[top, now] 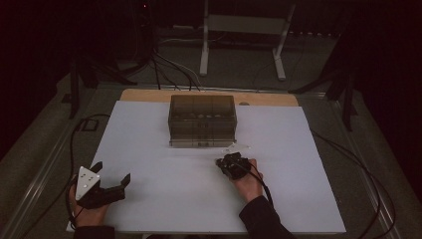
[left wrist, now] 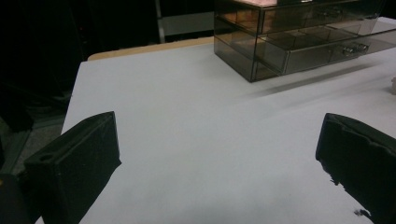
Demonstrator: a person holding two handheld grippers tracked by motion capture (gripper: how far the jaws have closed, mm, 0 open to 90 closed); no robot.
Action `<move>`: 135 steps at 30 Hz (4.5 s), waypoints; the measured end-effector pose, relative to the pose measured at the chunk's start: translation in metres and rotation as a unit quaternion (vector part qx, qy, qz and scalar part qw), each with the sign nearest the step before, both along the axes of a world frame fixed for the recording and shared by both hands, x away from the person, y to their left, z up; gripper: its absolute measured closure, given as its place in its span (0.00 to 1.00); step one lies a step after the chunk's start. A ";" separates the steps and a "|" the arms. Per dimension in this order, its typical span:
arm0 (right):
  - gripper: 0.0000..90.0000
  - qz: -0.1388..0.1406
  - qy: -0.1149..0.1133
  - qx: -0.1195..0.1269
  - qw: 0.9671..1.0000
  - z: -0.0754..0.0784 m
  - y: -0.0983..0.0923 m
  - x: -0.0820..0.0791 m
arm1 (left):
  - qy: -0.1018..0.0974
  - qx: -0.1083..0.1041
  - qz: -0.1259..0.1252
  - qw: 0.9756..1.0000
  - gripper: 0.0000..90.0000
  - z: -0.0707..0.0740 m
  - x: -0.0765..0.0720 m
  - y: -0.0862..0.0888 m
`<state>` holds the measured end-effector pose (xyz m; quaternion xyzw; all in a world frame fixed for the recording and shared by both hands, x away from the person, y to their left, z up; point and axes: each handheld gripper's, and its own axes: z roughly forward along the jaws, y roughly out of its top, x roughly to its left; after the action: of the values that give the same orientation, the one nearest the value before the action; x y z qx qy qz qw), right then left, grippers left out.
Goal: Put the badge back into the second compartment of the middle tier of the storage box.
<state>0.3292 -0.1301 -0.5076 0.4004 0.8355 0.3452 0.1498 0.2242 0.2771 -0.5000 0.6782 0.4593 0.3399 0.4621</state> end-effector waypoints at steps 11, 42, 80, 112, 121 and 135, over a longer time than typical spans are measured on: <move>0.98 0.002 0.000 0.010 1.000 0.004 0.000 -0.003 | -0.008 -0.002 -0.003 1.000 0.00 -0.001 0.000 0.001; 0.98 0.005 -0.014 0.020 1.000 0.027 0.001 -0.005 | 0.002 -0.002 0.005 1.000 0.01 0.000 0.000 0.002; 0.98 0.012 -0.053 0.024 0.998 0.069 0.011 0.008 | 0.006 -0.002 0.009 1.000 0.01 0.000 0.001 0.002; 0.98 0.003 -0.064 0.025 0.998 0.078 0.027 0.037 | 0.008 -0.003 0.011 1.000 0.01 -0.001 0.002 0.004; 0.98 -0.001 -0.065 0.012 0.998 0.072 0.030 0.045 | 0.008 -0.003 0.011 1.000 0.01 -0.001 0.002 0.004; 0.98 -0.011 -0.046 -0.007 0.999 0.058 0.033 0.053 | 0.007 -0.004 0.011 1.000 0.01 -0.001 0.001 0.005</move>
<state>0.3819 -0.0967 -0.4493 0.3924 0.8257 0.3558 0.1942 0.2256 0.2821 -0.5008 0.6736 0.4718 0.3384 0.4574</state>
